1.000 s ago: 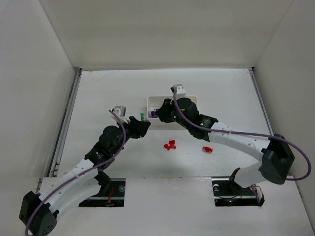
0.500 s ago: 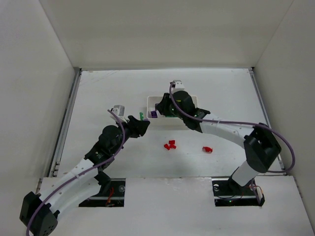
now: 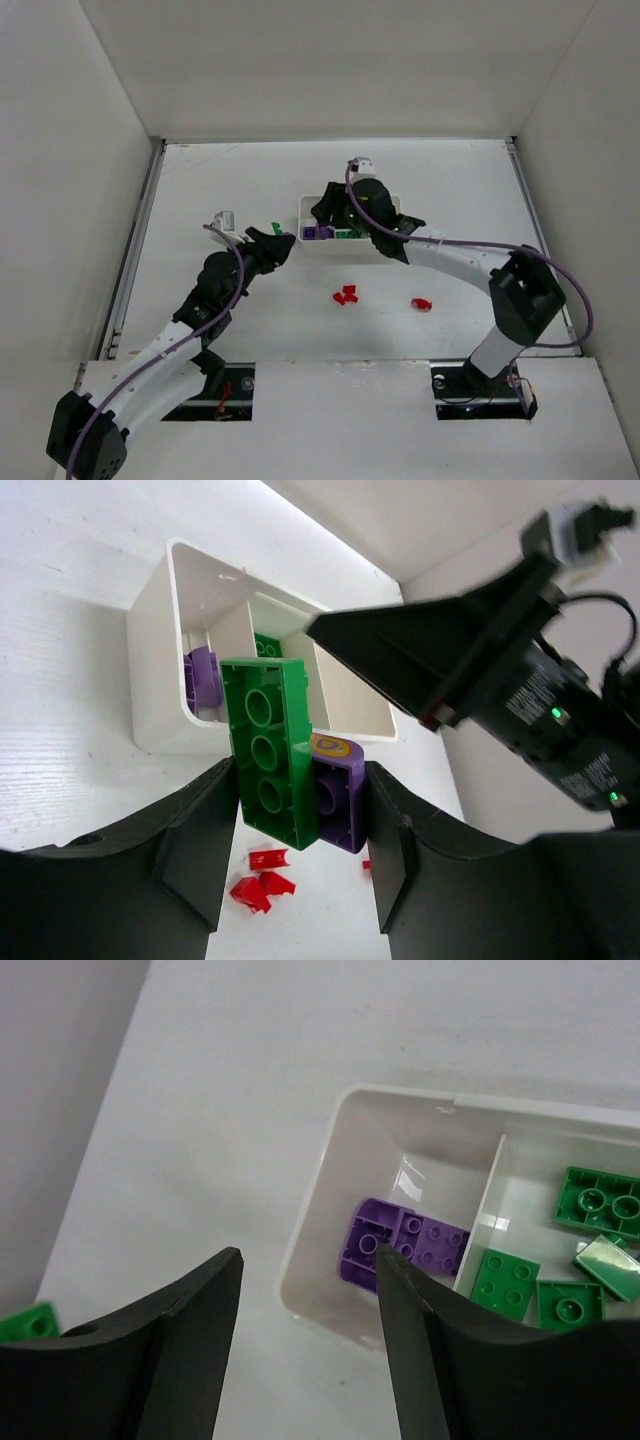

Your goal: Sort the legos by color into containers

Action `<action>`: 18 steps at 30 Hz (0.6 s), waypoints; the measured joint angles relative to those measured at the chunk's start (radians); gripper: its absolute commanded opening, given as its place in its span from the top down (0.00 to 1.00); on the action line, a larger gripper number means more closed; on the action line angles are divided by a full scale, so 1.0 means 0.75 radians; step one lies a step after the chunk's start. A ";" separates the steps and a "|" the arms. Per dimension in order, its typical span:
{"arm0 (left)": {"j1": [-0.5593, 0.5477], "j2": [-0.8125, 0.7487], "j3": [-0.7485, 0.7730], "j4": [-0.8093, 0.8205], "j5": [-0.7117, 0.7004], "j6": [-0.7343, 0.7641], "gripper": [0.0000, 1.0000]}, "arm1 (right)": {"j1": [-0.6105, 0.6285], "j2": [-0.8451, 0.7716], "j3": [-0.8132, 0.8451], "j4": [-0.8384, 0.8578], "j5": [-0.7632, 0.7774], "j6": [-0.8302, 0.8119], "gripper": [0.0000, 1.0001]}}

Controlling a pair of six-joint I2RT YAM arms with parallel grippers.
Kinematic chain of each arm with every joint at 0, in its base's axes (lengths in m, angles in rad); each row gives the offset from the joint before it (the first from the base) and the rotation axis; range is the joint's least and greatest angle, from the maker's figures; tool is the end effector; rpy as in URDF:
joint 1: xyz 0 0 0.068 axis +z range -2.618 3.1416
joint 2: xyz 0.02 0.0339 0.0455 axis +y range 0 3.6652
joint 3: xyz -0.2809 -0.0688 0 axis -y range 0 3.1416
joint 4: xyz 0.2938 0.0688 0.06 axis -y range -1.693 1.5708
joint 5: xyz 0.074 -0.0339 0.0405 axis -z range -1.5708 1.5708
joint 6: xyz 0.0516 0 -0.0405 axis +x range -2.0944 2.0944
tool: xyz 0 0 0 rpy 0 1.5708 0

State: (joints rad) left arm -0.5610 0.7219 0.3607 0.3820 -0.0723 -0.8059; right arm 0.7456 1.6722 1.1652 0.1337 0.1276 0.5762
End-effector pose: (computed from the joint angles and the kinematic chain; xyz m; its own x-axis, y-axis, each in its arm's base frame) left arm 0.1973 -0.1196 0.2540 -0.3265 -0.6447 -0.6912 0.3378 0.6034 -0.7223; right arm 0.3358 0.3011 0.2571 -0.5439 0.2334 -0.8061 -0.3453 0.8133 0.4684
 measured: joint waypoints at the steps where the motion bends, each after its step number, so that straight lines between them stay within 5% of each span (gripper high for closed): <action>1: 0.012 0.005 0.000 0.004 0.004 -0.030 0.75 | 0.000 -0.046 -0.037 0.014 -0.004 0.005 0.39; 8: 0.093 0.060 0.014 0.002 0.112 -0.248 0.74 | 0.000 -0.416 -0.394 0.199 -0.176 0.023 0.32; 18: 0.237 0.114 0.186 -0.069 0.550 -0.552 0.71 | 0.081 -0.539 -0.536 0.299 -0.602 -0.167 0.14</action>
State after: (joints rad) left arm -0.3836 0.8074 0.4999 0.3305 0.3405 -1.2198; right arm 0.8066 1.2682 0.7631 0.3580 -0.3237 0.4511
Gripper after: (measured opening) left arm 0.461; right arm 0.844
